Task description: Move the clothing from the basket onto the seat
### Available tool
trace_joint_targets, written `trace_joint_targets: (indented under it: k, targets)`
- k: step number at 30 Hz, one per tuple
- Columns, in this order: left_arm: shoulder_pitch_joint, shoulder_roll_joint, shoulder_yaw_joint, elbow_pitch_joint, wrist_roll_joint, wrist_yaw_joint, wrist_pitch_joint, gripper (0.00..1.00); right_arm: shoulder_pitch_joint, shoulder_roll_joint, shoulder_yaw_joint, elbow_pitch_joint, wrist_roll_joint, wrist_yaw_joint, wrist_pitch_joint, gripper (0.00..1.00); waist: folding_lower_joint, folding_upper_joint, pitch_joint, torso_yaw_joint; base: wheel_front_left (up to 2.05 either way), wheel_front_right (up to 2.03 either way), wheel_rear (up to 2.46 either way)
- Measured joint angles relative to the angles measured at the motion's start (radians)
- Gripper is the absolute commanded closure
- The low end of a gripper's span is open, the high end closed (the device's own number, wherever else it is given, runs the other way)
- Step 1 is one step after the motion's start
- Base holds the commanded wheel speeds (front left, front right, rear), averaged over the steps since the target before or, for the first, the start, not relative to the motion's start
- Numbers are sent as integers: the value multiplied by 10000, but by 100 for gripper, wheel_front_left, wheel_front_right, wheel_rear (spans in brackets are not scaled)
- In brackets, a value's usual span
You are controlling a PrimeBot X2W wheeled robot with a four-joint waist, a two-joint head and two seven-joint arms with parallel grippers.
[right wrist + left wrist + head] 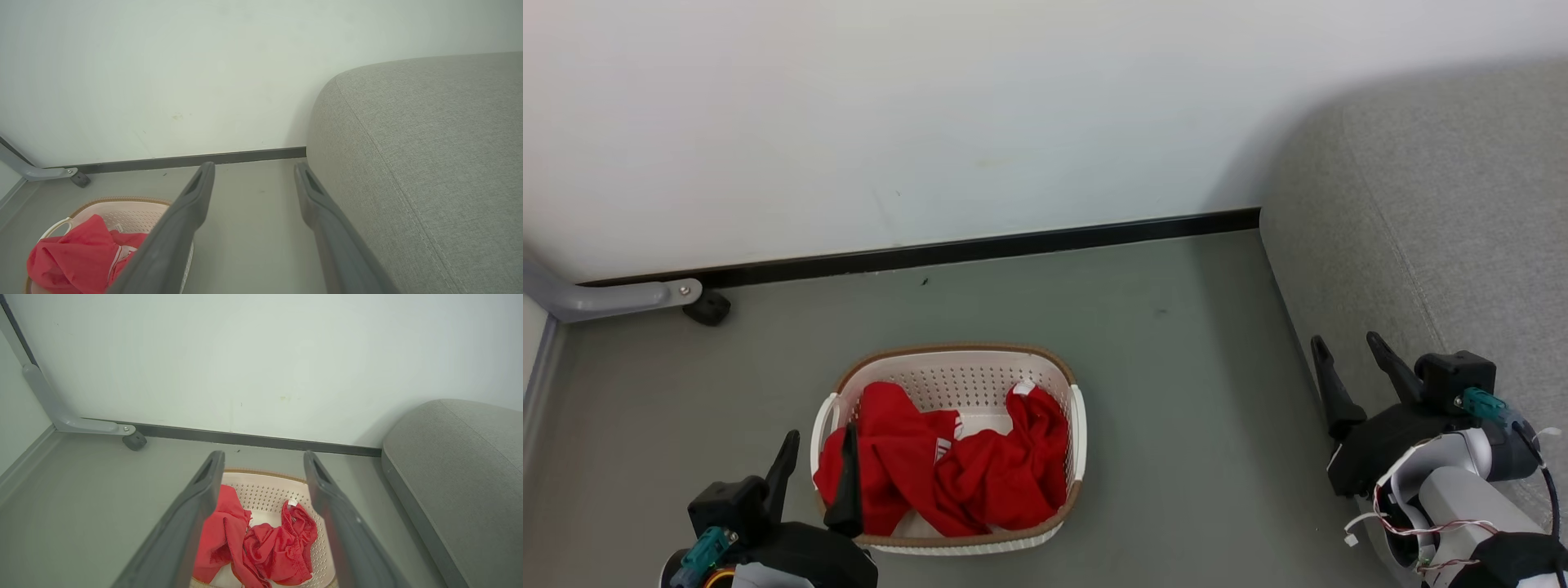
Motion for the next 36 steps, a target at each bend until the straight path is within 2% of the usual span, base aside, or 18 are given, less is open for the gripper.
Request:
trace_joint_targets:
  k: [20,36]
  targets:
    - [-1123,-313,-38,65,391,-261,0,0,-567,-29,-146,-407,-117,-6,-2,0,1,1,1757,10,0,0,0]
    - [-2565,-405,-316,671,640,-351,-2,0,-1297,-65,-268,-727,-188,-35,-8,0,2,1,3479,-45,0,0,0]
